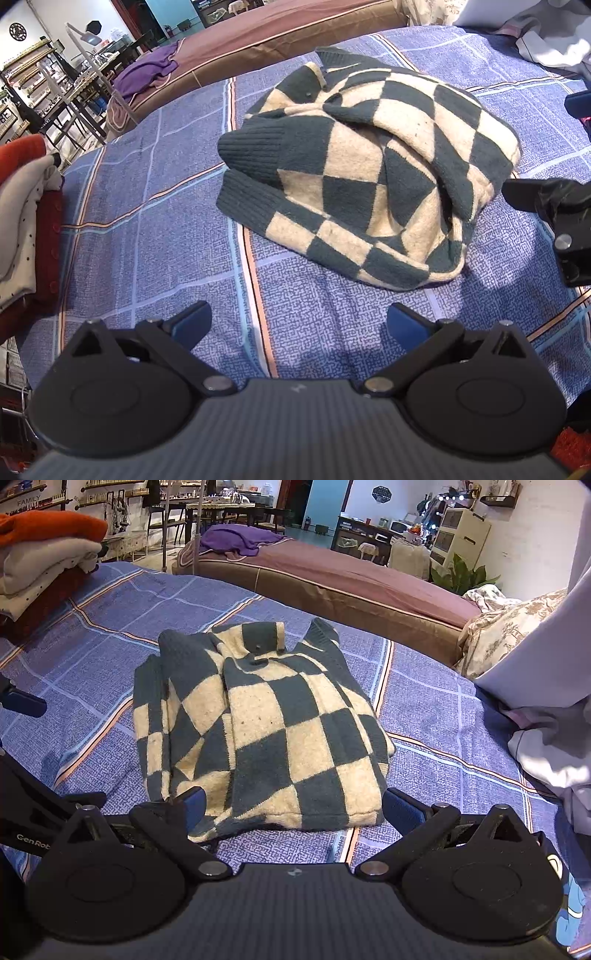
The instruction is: Fold small clothes
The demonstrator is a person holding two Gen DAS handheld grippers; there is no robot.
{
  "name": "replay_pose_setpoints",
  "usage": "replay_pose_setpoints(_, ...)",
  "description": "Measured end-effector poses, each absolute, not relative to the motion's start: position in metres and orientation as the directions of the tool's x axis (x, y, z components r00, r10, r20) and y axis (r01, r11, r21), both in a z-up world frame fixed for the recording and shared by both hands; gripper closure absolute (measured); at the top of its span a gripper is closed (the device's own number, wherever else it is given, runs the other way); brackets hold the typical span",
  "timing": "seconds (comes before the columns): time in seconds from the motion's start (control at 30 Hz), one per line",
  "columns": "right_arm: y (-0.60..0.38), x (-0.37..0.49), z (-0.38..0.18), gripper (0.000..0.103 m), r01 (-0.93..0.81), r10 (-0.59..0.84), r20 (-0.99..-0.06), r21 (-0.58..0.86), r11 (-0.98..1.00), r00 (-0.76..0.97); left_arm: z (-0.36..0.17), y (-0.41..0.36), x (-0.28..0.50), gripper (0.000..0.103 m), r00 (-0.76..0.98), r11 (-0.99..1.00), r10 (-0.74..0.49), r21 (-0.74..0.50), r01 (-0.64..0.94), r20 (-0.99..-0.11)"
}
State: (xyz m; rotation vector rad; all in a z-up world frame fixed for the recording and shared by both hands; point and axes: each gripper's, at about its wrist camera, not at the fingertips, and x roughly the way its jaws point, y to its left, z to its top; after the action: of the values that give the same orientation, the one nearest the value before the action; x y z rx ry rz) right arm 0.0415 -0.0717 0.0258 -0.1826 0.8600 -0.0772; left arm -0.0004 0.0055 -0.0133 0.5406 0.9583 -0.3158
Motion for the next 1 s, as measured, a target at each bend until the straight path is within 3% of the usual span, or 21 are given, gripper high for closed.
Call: replay_pose_setpoints(1.0,-0.0694,0.0433,0.0201,0.000,-0.022,-0.145,-0.757,-0.206,0.978,0.637,-0.0225,0.0050,-0.0014,0.000,0.537,0.811,-0.012,0.305,0.499,-0.843)
